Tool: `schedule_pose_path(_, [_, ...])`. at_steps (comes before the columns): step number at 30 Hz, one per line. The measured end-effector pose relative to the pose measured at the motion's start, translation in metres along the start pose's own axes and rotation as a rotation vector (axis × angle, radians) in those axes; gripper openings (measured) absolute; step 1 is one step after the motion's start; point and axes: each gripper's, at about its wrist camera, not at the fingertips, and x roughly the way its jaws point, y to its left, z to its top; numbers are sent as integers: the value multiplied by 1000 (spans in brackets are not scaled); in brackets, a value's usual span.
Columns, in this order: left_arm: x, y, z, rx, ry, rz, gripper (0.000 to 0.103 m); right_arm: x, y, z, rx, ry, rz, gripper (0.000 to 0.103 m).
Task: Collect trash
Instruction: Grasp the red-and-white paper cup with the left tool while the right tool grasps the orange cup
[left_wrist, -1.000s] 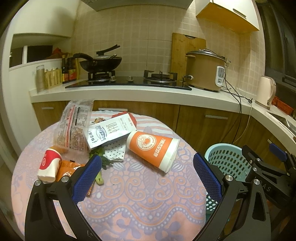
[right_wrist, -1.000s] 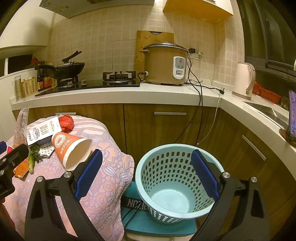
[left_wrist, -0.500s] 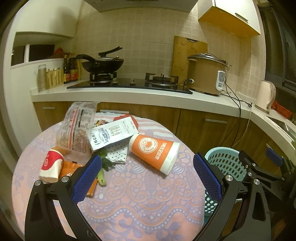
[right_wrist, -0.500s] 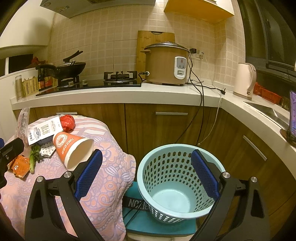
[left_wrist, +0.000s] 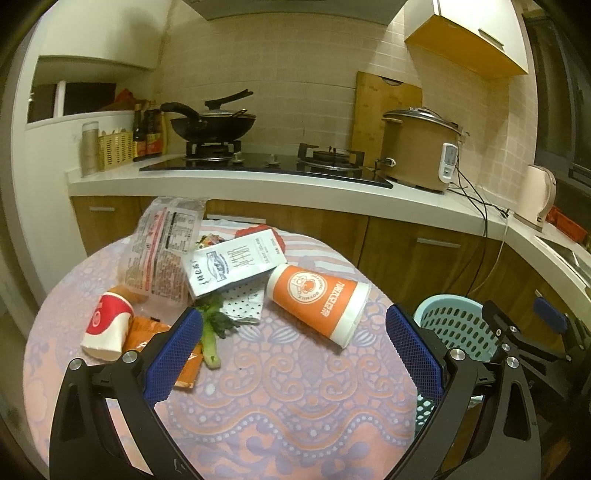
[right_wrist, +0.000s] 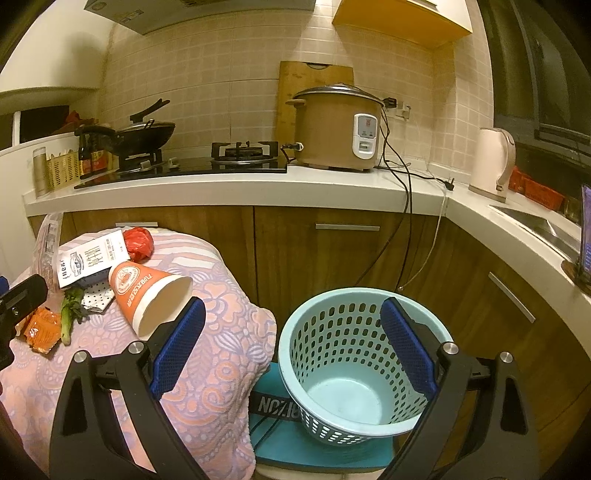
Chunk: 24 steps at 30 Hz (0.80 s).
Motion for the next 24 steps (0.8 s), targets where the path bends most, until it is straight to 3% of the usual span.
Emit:
schedule_pose_path(5, [-7, 22, -3, -12, -7, 69, 95, -1, 15, 5, -29, -17, 36, 88])
schedule_pose_path(10, [-21, 72, -13, -126, -1, 151, 95, 4, 37, 6, -71, -4, 106, 80])
schedule_pose_path(12, [-25, 91, -15, -169, 3, 181, 95, 8, 48, 6, -89, 6, 142, 74])
schedule_pose_path(17, [-20, 141, -19, -245, 55, 249, 95, 20, 70, 8, -129, 21, 209, 46])
schedule_pose_path(24, [21, 189, -13, -313, 166, 233, 95, 54, 82, 14, -119, 78, 288, 45])
